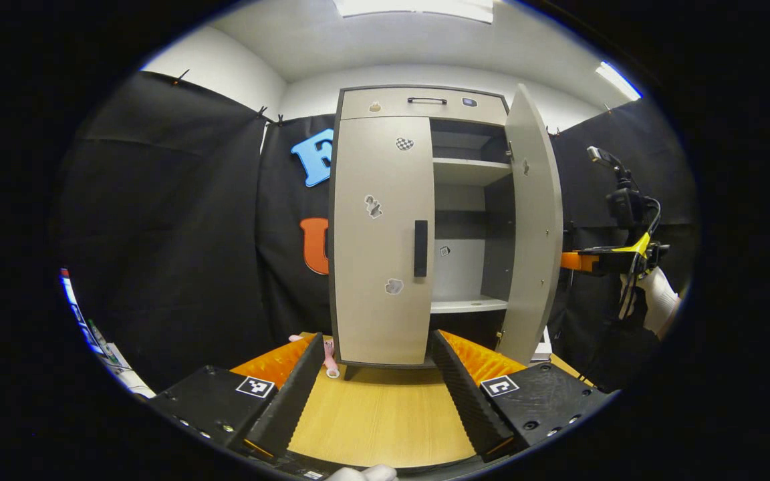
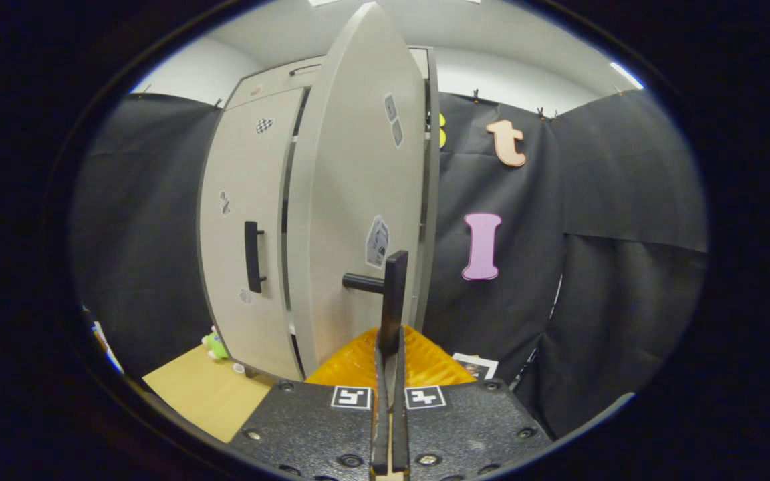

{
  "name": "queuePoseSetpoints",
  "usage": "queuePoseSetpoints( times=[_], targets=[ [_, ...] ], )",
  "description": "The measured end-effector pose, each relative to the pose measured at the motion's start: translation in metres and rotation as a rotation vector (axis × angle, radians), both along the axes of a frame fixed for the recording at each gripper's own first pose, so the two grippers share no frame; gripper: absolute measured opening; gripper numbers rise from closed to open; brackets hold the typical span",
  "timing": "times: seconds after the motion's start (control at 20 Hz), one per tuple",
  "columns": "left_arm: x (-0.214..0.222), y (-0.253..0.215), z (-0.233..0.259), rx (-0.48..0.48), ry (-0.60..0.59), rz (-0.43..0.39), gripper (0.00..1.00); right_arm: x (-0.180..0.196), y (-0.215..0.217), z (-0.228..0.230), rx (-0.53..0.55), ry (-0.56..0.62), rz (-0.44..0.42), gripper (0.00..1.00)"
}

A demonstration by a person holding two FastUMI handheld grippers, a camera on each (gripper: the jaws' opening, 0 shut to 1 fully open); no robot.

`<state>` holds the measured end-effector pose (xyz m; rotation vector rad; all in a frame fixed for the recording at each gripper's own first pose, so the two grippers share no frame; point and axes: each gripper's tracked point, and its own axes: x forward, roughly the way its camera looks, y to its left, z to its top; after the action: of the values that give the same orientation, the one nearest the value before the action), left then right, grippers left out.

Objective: Open the right door of the double-door shoe cabinet with the right hand, and open the left door with the left hand.

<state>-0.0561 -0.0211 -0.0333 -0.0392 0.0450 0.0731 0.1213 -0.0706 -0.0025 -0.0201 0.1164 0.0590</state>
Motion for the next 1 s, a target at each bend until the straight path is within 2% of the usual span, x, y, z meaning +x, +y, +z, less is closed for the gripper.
queuePoseSetpoints(
  times=[0.15,0.2,0.5,0.6,1.0],
  targets=[
    [0.002,-0.003,0.003,-0.005,-0.002,0.032,0.96,-0.001,-0.015,0.000,-0.004,-0.001,0.021,0.03],
    [0.001,-0.007,0.003,-0.005,0.004,0.039,0.96,0.000,-0.019,0.000,0.002,-0.003,0.023,0.05],
    [-0.004,-0.016,0.010,0.015,-0.005,0.083,0.96,0.006,-0.055,0.000,0.014,-0.016,0.009,0.05],
    [-0.003,-0.016,0.008,0.012,-0.002,0.089,0.96,0.006,-0.048,0.000,0.040,-0.006,0.036,0.04],
    [-0.007,-0.010,0.011,0.009,-0.009,0.100,0.96,0.007,-0.053,0.000,0.059,0.008,0.025,0.05]
  ],
)
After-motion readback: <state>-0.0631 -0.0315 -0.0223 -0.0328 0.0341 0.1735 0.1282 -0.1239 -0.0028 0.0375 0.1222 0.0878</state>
